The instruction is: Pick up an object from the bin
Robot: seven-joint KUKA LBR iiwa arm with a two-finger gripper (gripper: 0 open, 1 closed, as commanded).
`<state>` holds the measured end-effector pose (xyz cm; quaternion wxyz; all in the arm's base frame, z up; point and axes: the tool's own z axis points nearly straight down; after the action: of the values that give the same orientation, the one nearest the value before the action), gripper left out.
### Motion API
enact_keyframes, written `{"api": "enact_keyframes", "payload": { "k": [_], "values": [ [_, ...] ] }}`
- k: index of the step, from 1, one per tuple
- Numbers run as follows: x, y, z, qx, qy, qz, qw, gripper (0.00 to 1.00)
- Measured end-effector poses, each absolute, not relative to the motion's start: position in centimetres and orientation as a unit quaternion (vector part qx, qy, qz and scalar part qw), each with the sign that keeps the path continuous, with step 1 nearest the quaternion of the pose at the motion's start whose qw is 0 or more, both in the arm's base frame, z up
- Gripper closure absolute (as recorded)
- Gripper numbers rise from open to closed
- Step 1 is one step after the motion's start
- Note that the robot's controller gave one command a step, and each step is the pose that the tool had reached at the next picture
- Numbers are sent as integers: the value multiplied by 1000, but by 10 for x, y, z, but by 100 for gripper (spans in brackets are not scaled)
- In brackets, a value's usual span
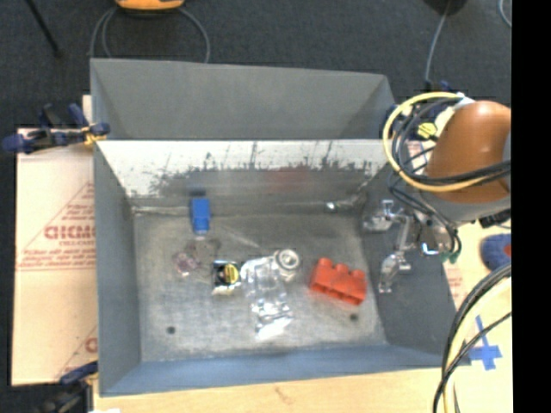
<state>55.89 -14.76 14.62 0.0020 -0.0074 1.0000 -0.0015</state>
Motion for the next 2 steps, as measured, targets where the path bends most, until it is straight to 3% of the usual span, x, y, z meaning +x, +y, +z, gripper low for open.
{"api": "enact_keyframes", "payload": {
  "k": [1, 2],
  "values": [
    [545, -148, 71, -42, 999, -1, 5, 0],
    [547, -100, 74, 31, 999, -2, 6, 0]
  ]
}}
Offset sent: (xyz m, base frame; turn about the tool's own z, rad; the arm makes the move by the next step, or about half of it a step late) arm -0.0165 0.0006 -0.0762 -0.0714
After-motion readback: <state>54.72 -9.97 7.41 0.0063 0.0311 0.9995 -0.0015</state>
